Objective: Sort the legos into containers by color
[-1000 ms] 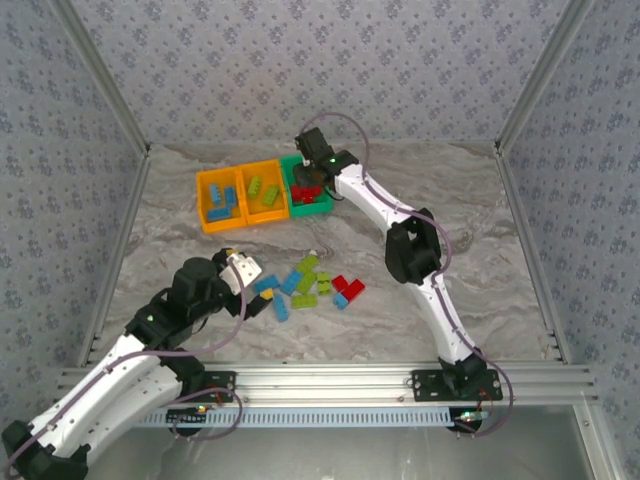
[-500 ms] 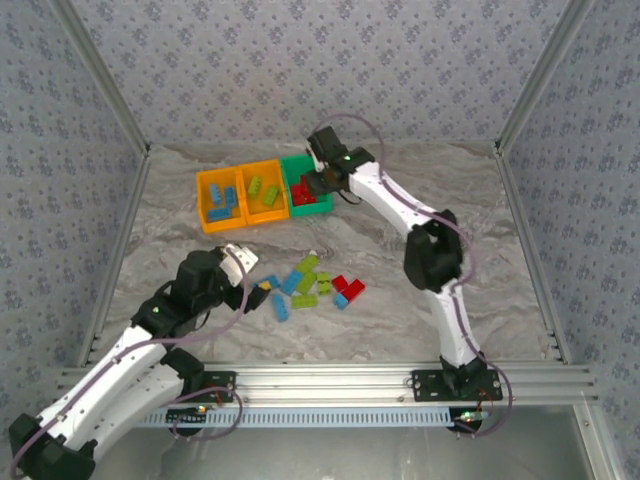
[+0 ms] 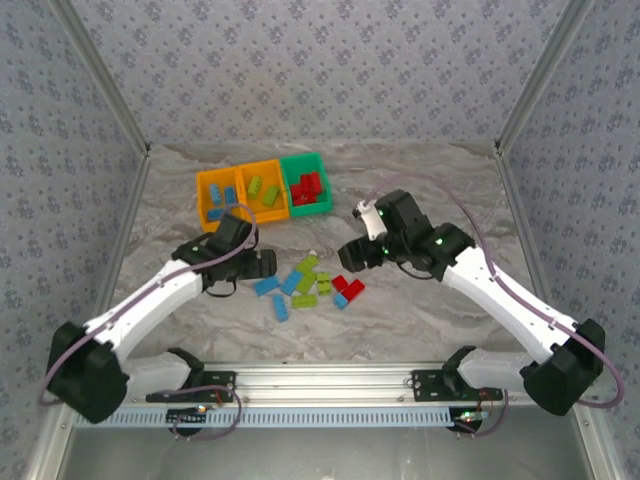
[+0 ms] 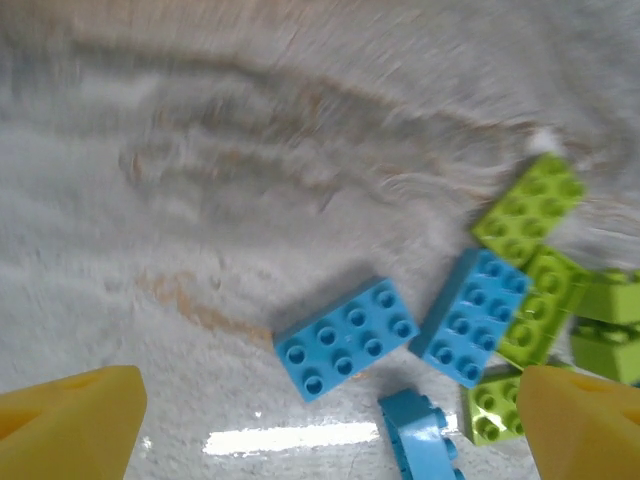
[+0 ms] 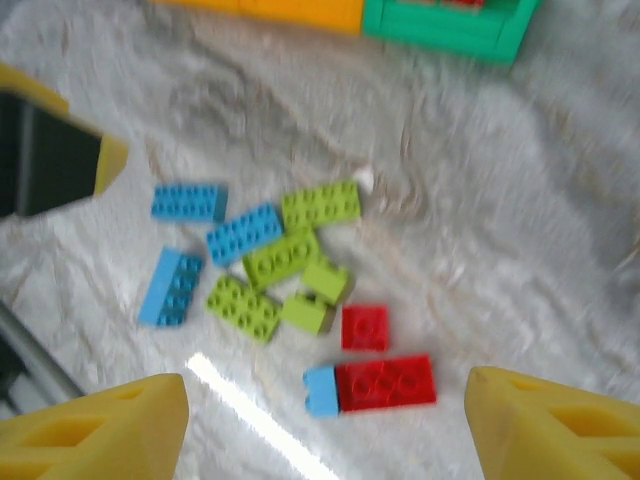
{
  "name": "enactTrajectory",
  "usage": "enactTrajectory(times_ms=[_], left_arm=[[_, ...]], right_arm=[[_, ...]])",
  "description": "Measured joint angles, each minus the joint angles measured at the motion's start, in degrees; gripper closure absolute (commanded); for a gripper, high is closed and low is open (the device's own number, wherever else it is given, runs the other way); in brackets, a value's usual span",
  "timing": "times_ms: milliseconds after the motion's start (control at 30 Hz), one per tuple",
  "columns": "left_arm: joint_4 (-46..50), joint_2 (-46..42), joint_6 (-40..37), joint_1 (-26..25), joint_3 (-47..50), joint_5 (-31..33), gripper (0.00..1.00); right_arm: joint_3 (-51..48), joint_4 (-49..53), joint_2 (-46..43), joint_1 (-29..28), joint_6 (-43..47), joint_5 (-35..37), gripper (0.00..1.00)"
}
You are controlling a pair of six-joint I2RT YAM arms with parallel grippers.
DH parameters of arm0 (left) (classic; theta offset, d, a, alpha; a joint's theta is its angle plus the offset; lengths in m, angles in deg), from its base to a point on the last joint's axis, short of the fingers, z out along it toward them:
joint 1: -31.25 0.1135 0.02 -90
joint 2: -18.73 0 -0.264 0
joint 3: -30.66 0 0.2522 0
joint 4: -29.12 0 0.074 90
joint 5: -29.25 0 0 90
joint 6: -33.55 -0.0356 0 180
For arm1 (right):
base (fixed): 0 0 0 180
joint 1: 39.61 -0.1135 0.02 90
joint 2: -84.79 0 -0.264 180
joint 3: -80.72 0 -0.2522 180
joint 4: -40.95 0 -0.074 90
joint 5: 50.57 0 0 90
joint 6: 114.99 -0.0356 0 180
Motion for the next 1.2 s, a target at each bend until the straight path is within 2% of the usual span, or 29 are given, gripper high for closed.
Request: enactTrajectory(times_ms=[100, 233, 333, 400, 500, 567, 867, 1000, 1133, 1200], left_arm=[[1.4, 1.5, 6.3, 0.0, 0.0, 0.7, 0.02], [1.9, 1.4, 10.6, 0.0, 0.0, 0.9, 0.01], [0.5, 7.6, 17.1, -3.5, -1.9, 2.5, 0.01], [-2.9, 15.4, 20.1, -6.3, -3.1, 2.0, 0.01], [-3.7, 20.9, 23.0, -7.4, -3.0, 1.5, 0.02], [-4.3, 21.3, 24.7, -7.4, -3.1, 1.3, 0.03], [-4.7, 21.3, 29.9, -7.4, -2.3, 3.3, 0.31], [-4.9, 21.3, 30.8, -7.4, -1.9, 4.0, 0.34], [-5.1, 21.3, 30.2, -7.4, -2.0, 4.2, 0.48], [-5.6, 21.3, 29.9, -7.4, -2.0, 4.1, 0.51]], right_arm=[[-1.9, 0.4, 0.4, 0.0, -1.2, -0.9, 0.21], [-2.0, 0.2, 0.4, 0.0, -1.8, -1.5, 0.2], [-3.4, 0.0, -1.2, 0.0, -2.6, -1.1, 0.17], [-4.2, 0.7, -2.6, 0.0, -3.0, -0.8, 0.15], [-4.4, 0.9, -3.2, 0.0, -3.1, -0.8, 0.12], [-4.5, 1.1, -3.2, 0.0, -3.1, -0.8, 0.12], [-6.7, 1.8, -4.1, 0.0, -3.6, -0.8, 0.11], [-7.1, 1.9, -4.2, 0.0, -4.1, -0.8, 0.11], [-7.1, 1.9, -4.2, 0.0, -4.9, -0.8, 0.11], [-7.1, 1.8, -4.3, 0.0, -5.5, -1.0, 0.11]])
